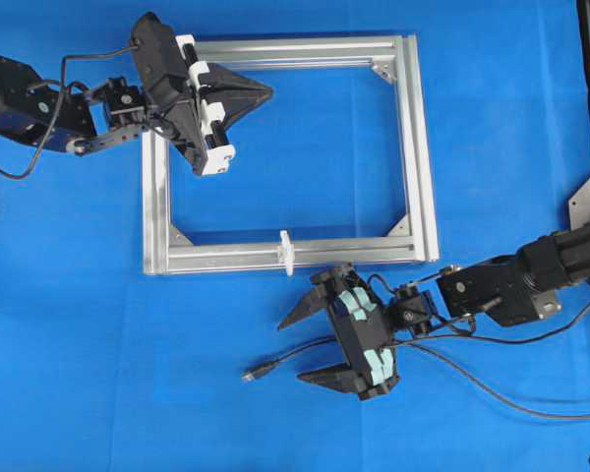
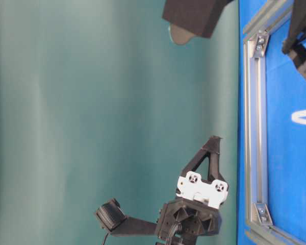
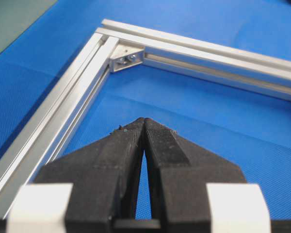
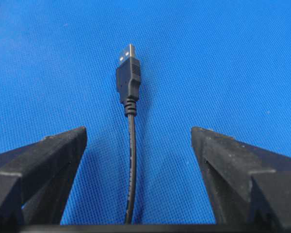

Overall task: Insert the wire through the string loop located in the center.
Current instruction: 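Lower the right gripper over the cable near the plug and close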

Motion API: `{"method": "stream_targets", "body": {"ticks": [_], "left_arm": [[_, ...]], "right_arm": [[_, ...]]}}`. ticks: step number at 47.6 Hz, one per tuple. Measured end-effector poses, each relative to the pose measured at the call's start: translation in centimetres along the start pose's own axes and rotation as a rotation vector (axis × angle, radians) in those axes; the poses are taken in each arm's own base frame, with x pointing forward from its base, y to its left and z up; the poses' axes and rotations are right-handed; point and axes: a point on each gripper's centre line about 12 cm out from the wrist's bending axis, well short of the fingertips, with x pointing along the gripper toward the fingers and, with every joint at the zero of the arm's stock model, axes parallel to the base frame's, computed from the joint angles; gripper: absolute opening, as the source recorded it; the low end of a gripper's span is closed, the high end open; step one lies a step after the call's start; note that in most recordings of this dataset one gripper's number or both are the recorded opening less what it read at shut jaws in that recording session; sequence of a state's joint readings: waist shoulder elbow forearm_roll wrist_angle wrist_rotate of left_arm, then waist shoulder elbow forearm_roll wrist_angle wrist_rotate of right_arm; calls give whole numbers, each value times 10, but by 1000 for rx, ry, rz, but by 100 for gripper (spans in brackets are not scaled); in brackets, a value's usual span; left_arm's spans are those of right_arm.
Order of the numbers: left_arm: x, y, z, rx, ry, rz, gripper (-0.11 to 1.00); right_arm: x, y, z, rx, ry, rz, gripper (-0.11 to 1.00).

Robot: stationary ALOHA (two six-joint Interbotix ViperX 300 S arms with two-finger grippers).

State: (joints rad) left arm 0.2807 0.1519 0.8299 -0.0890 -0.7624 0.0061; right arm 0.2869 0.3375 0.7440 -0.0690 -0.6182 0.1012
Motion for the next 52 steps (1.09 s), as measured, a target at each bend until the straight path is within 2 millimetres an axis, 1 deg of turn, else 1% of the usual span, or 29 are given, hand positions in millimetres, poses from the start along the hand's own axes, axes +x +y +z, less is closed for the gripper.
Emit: {"method": "stream_targets", "body": {"ticks": [9,14,15,21,23,26,28,30,52], "left_arm": [[0,0,0,0,2,0,0],[0,0,0,0,2,0,0],[0,0,0,0,2,0,0],[0,0,0,0,2,0,0],[0,0,0,0,2,0,0],[0,-1,0,0,3,-2,0],[0,0,0,0,2,0,0],[0,-1,0,0,2,-2,0],[0,0,-1,0,8,0,0]], "right_arm": [[0,-1,-3,5,21,-6,75],[0,-1,-2,6,21,-7,66],[0,-1,-2,6,21,-7,63],[0,-1,-3,5,18,-5,28],[0,-1,-2,6,12,-6,18],[0,-1,0,4,0,-4,6],[0,-1,0,4,-3,-4,0],[0,0,1,4,-6,-2,-2],[0,0,1,5,-5,-2,-2]]}}
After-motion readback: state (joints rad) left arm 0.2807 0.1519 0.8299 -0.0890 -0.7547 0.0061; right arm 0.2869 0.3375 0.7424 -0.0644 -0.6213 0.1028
